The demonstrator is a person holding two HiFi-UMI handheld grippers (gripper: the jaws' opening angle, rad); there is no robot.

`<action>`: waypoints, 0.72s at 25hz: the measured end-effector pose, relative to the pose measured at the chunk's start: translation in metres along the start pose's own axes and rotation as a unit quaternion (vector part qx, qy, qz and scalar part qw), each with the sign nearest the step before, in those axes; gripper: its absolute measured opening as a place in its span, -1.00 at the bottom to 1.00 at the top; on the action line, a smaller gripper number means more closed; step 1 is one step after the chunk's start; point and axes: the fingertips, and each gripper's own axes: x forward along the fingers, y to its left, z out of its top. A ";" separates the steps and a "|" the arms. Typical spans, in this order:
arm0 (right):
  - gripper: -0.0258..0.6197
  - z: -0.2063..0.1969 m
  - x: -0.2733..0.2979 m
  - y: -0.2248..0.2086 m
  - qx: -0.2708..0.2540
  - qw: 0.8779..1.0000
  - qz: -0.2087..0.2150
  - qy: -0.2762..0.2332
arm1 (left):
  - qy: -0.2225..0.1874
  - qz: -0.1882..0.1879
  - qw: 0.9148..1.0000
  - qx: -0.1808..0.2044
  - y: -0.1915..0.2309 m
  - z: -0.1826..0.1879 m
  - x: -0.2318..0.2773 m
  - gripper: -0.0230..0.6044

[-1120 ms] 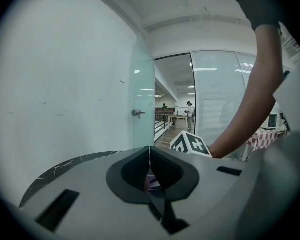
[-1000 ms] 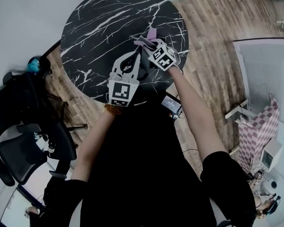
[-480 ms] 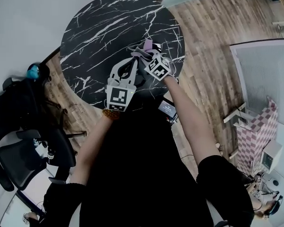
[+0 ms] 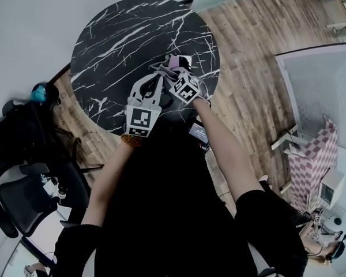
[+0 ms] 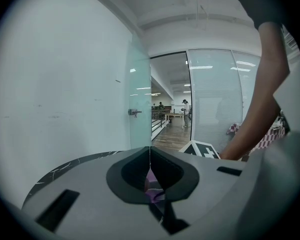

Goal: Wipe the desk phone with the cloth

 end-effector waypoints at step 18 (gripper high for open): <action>-0.71 -0.010 0.005 0.024 0.007 1.000 0.011 0.006 | 0.019 -0.020 1.000 0.006 -0.008 -0.010 -0.002 -0.87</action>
